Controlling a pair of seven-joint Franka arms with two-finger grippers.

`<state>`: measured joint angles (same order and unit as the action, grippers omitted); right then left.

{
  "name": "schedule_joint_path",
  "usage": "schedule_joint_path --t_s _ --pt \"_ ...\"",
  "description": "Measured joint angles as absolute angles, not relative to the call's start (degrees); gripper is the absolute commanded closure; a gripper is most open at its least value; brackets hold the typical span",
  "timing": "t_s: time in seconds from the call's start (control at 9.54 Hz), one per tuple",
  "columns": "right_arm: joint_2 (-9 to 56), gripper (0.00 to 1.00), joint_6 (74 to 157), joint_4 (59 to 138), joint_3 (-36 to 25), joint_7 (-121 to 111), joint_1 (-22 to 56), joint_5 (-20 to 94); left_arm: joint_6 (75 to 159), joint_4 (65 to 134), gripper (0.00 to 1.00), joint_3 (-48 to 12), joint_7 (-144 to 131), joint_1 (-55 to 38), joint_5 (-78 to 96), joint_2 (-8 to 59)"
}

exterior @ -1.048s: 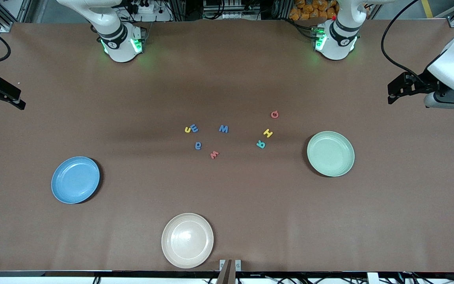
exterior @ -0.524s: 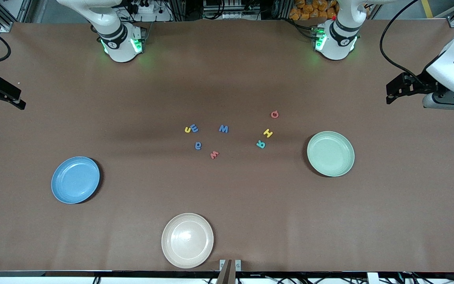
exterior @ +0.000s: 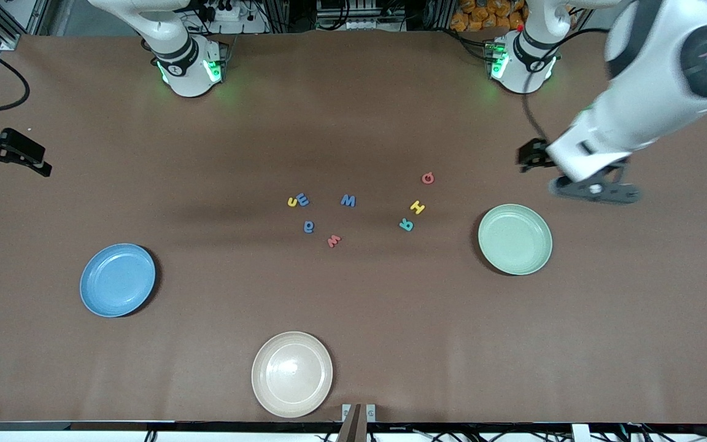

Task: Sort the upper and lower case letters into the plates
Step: 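Reach the left gripper to the yellow H while the right reaches the blue a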

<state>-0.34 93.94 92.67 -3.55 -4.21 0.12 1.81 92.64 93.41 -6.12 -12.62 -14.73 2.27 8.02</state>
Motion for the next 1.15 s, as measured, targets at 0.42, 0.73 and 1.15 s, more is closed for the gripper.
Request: schedule_joint_path --t_s 0.42,0.73,1.15 --pt "5.4 0.0 100.8 94.5 -3.3 5.0 6.0 1.8 114.1 107.5 0.0 -9.0 -18.1 -18.8 8.0 10.6" --pt "12.9 0.0 106.6 95.1 -3.2 13.2 11.7 1.9 128.2 111.1 0.0 -10.7 -18.4 -26.2 -5.1 17.1" --pt "24.5 0.0 117.5 95.3 -3.0 26.7 21.2 1.9 144.8 111.1 0.0 -11.5 -9.1 -30.4 -19.2 28.5"
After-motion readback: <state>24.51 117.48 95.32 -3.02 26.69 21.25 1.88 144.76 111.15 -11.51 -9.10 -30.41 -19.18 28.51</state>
